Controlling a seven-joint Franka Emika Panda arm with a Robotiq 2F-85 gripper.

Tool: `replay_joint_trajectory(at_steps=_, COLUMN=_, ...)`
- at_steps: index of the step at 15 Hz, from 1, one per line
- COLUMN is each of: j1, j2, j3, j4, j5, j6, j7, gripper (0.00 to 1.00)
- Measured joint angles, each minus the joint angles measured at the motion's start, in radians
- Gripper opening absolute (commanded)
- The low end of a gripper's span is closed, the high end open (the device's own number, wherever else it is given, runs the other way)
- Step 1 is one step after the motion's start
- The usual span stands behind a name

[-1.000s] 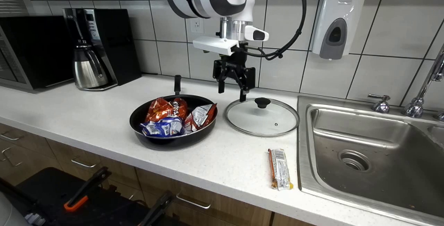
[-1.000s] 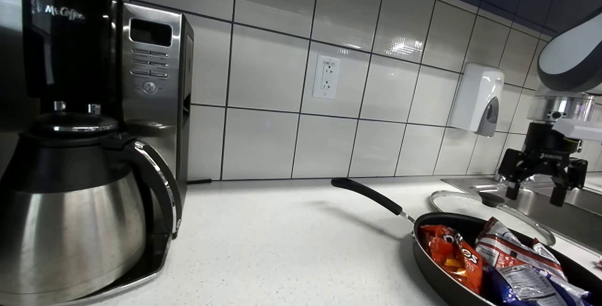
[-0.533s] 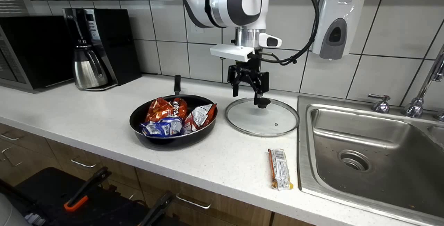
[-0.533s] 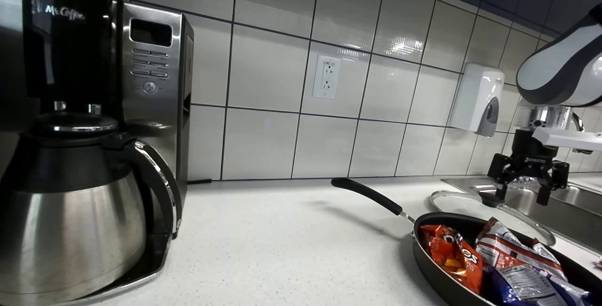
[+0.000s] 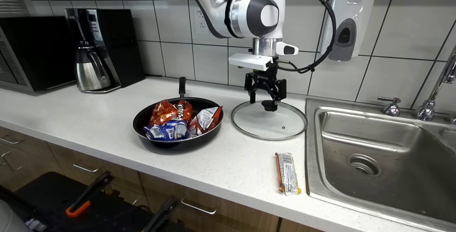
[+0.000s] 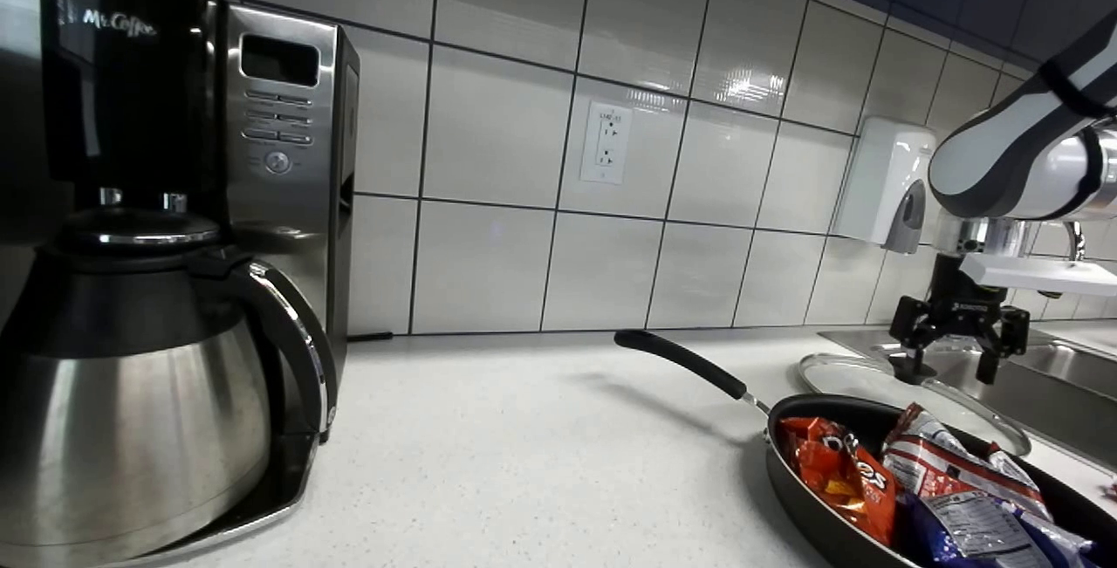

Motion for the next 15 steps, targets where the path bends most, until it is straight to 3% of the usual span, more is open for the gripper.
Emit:
replay_joint_trajectory(at_steps=12, j1=-0.004, j2=0.120, j3=-0.003, j4=0.142, j5=0.000, j6=-0.006, j7=0.004, gripper=1.00)
replay_joint_trajectory(at_steps=13, j1=-0.004, j2=0.125, j3=-0.003, j4=0.149, j5=0.000, j6=-0.006, j7=0.004, gripper=0.75)
replay_joint_trajectory(at_steps=14, j1=-0.004, j2=0.129, j3=-0.003, j4=0.155, j5=0.000, j6=-0.006, j7=0.005, gripper=0.74)
replay_joint_trajectory(at_steps=15, j1=-0.004, j2=0.133, j3=-0.003, j4=0.160, j5=0.000, j6=-0.007, j7=0.005, gripper=0.66)
